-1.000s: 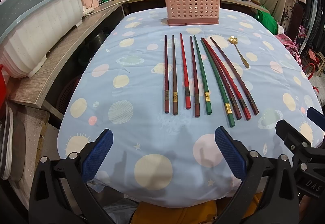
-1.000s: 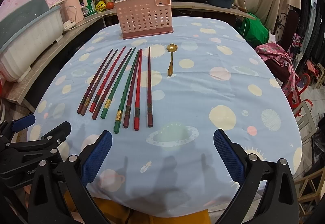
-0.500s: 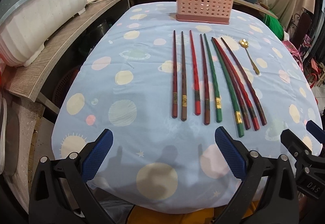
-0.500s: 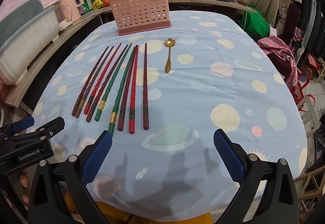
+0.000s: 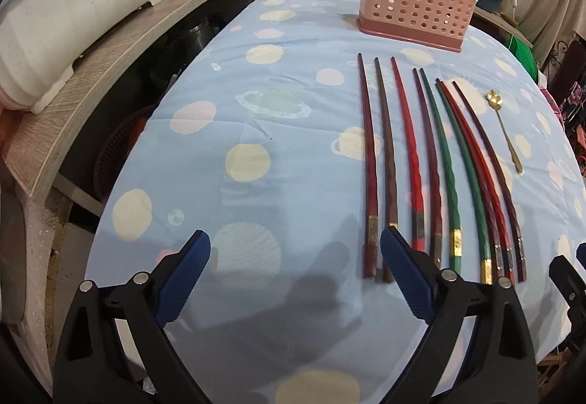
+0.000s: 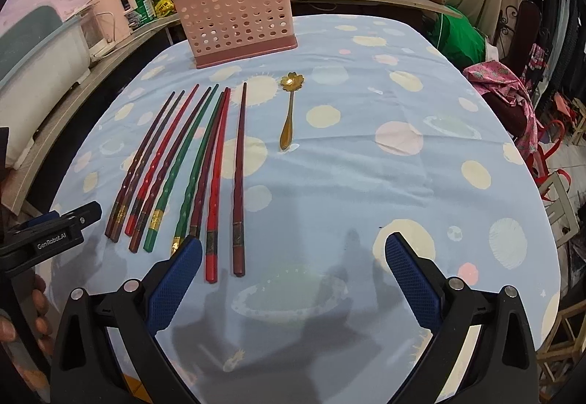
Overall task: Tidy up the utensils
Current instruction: 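Grasp a dark red chopstick with the left tool while the right tool grasps the gold spoon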
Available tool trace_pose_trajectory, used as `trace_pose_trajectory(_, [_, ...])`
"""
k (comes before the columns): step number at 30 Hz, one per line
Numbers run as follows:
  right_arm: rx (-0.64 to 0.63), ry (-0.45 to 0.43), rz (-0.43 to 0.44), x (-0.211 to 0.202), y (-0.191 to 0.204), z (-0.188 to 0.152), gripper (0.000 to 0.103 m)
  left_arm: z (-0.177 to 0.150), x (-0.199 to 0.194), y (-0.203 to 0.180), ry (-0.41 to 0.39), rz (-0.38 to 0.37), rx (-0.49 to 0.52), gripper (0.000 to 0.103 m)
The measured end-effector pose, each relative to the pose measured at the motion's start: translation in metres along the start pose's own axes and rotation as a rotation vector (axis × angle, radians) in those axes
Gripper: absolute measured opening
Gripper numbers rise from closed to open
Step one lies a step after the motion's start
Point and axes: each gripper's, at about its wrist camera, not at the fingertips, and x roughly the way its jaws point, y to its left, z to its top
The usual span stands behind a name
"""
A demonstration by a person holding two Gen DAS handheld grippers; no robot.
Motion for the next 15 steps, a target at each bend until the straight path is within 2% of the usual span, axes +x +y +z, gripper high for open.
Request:
trace_pose_trajectory(6, [0.004, 0.003, -0.002, 0.010, -0.001, 0.013, 0.096, 0.008, 0.018, -0.008, 0.029, -0.021, 0.025, 0.082])
trace_pose_trajectory(9, [0.003, 0.004, 0.002, 0.016, -0.001, 0.020, 0.096, 0.009, 0.024, -0.009, 0.041, -0.028, 0.026, 0.075])
trace_pose_trajectory(15, [-0.005, 0.010, 0.014, 0.030, 0.004, 0.035, 0.089, 0.013, 0.026, -0.008, 0.040, -0.038, 0.024, 0.070])
